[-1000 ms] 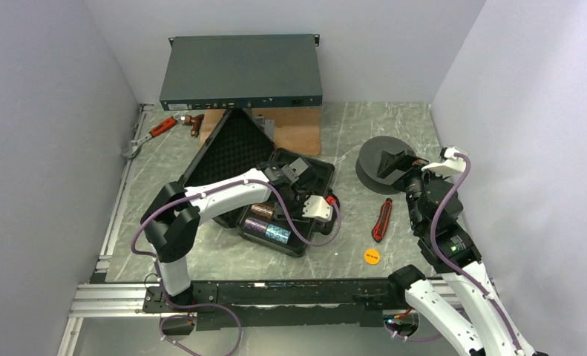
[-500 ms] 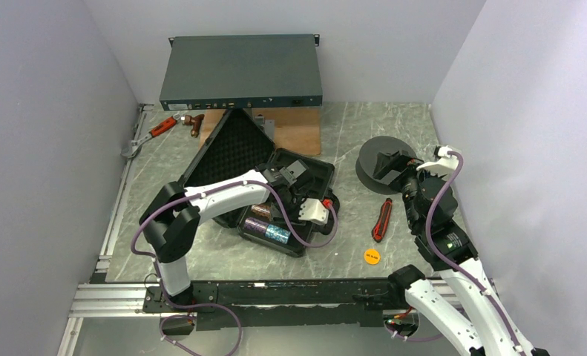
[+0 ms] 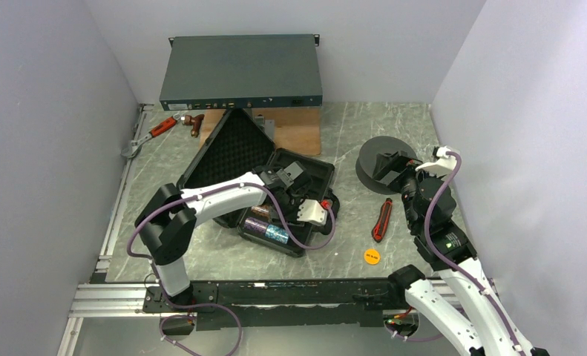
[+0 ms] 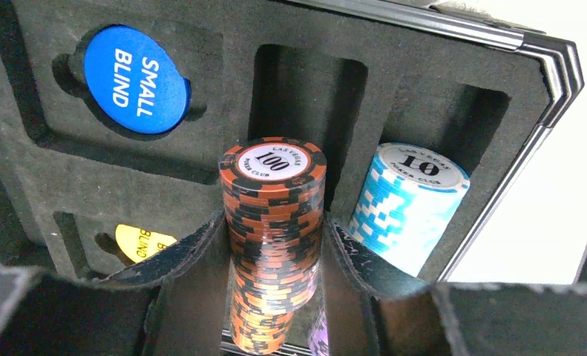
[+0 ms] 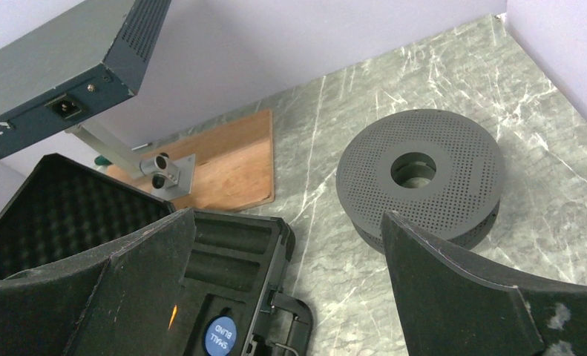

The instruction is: Pack up texas hold em set

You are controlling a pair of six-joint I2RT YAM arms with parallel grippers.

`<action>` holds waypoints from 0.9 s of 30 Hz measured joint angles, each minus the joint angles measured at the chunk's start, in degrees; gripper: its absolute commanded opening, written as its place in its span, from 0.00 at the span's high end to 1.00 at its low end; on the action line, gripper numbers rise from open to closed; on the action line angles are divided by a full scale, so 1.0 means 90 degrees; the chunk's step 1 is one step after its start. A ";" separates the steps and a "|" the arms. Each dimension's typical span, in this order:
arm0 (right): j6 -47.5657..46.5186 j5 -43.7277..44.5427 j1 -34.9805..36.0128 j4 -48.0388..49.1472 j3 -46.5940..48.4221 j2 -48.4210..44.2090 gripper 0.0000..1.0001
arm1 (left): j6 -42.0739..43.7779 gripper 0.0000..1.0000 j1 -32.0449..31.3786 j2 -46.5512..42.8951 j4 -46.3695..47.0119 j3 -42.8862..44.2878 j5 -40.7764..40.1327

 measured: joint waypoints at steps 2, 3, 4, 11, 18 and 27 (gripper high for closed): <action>0.0010 0.0000 0.0000 0.0002 -0.0002 0.0000 0.02 | 0.0024 0.28 -0.0010 -0.0155 0.0187 -0.0192 -0.0032; 0.0017 0.0000 0.0000 0.0000 -0.0002 -0.0002 0.02 | 0.0039 0.04 -0.0019 -0.0243 0.0306 -0.0299 -0.0085; 0.0019 0.0000 0.0000 0.0002 -0.0002 -0.0002 0.02 | 0.0080 0.01 -0.0022 -0.0318 0.0408 -0.0369 -0.0194; 0.0027 -0.0005 0.0000 -0.0005 -0.0036 -0.0010 0.02 | 0.0136 0.00 0.0056 -0.0459 0.0488 -0.0427 -0.0600; 0.0027 -0.0027 0.0000 0.0000 -0.0075 -0.0012 0.02 | 0.0112 0.00 0.0039 -0.0646 0.0391 -0.0449 -0.0668; 0.0019 -0.0522 0.0000 -0.0027 -0.0119 0.0228 0.05 | -0.0296 0.00 0.0005 -0.2268 0.0704 -0.0828 -0.0731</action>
